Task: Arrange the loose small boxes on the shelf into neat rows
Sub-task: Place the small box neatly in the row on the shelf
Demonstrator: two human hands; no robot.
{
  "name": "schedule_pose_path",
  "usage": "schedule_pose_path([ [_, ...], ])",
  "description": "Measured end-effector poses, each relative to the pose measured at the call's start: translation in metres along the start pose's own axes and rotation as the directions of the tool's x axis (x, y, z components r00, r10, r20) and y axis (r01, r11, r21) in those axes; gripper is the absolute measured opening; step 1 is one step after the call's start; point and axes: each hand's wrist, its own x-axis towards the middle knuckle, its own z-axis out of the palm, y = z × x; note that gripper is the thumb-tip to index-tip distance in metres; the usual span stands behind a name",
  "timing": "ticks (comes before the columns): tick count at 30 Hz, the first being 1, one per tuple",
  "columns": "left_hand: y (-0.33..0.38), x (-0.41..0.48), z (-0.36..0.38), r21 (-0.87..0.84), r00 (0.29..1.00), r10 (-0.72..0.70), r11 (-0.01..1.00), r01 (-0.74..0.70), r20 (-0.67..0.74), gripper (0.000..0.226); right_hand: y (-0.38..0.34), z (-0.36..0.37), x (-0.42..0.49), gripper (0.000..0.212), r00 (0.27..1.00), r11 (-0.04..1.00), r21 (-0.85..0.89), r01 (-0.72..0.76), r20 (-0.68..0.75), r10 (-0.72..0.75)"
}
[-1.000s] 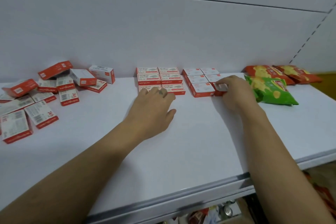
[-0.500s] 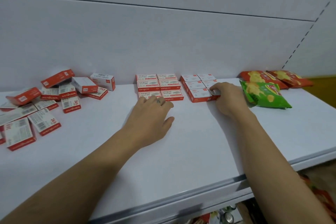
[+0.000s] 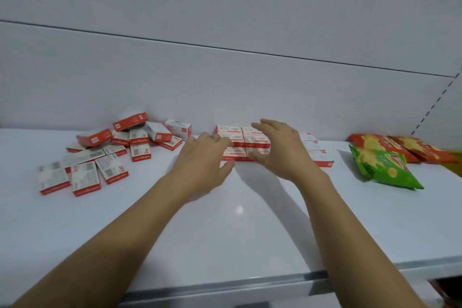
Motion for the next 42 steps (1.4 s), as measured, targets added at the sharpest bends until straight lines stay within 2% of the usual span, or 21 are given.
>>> schedule_pose_path([
  [5, -0.029, -0.028, -0.014, 0.021, 0.991, -0.134, 0.991, 0.135, -0.016, 0.044, -0.048, 0.006, 0.016, 0.064, 0.988, 0.985, 0.084, 0.148, 0.031, -0.151],
  [10, -0.065, -0.066, -0.035, 0.068, 0.955, -0.288, 0.954, 0.292, -0.069, 0.043, -0.102, 0.02, 0.03, 0.063, 0.946, 0.948, 0.086, 0.306, 0.083, -0.313],
  [17, -0.11, -0.113, -0.055, 0.186, 0.857, -0.488, 0.838, 0.513, -0.163, 0.047, -0.158, 0.043, 0.039, 0.058, 0.885, 0.892, 0.095, 0.442, 0.116, -0.451],
  [21, -0.119, -0.132, -0.05, 0.226, 0.753, -0.632, 0.719, 0.658, -0.183, 0.061, -0.165, 0.067, 0.027, 0.058, 0.876, 0.879, 0.138, 0.455, 0.107, -0.47],
  [28, -0.122, -0.137, -0.04, 0.335, 0.767, -0.626, 0.699, 0.632, -0.142, 0.047, -0.161, 0.068, 0.012, 0.054, 0.9, 0.876, 0.233, 0.422, 0.006, -0.436],
  [34, -0.118, -0.133, -0.038, 0.276, 0.709, -0.687, 0.659, 0.7, -0.157, 0.04, -0.162, 0.071, 0.011, 0.056, 0.905, 0.883, 0.237, 0.405, 0.037, -0.425],
  [39, -0.118, -0.135, -0.038, 0.315, 0.615, -0.761, 0.543, 0.778, -0.208, 0.066, -0.167, 0.07, 0.006, 0.053, 0.895, 0.867, 0.269, 0.42, 0.032, -0.444],
  [42, -0.118, -0.137, -0.037, 0.322, 0.615, -0.767, 0.544, 0.775, -0.184, 0.068, -0.17, 0.07, 0.004, 0.051, 0.896, 0.863, 0.286, 0.416, 0.032, -0.443],
])
